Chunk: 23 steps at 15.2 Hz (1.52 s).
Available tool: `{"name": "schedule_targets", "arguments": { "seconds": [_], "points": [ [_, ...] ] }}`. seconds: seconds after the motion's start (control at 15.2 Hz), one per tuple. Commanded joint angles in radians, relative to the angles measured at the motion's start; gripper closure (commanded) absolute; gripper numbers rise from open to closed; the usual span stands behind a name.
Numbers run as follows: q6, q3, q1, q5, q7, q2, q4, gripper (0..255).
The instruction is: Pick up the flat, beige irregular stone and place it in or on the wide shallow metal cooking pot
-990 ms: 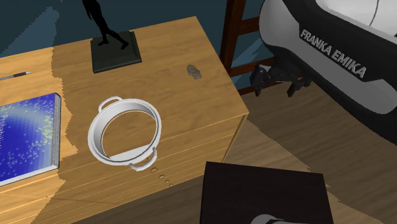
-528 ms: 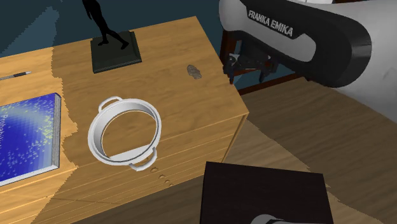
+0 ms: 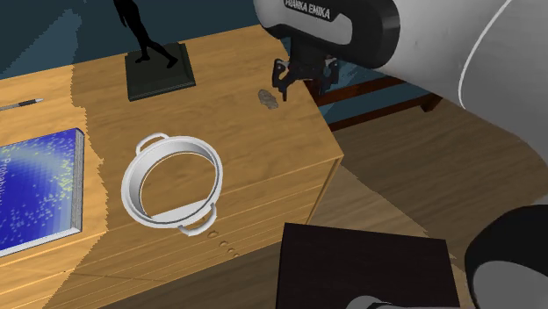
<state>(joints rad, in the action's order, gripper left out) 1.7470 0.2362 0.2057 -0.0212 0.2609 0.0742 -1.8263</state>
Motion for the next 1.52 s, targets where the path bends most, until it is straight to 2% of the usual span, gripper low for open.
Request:
{"name": "schedule_targets", "arguments": {
  "seconds": [0.0, 0.46, 0.53, 0.99, 1.45],
  "points": [
    [-0.005, 0.014, 0.018, 0.014, 0.022, 0.077, 0.076, 0],
    [-0.084, 0.042, 0.106, 0.076, 0.088, 0.369, 0.426, 0],
    [-0.088, 0.042, 0.11, 0.078, 0.089, 0.379, 0.44, 0],
    [0.018, 0.041, 0.105, 0.077, 0.09, 0.369, 0.323, 0],
    [0.018, 0.041, 0.105, 0.077, 0.09, 0.369, 0.324, 0]
  ]
}}
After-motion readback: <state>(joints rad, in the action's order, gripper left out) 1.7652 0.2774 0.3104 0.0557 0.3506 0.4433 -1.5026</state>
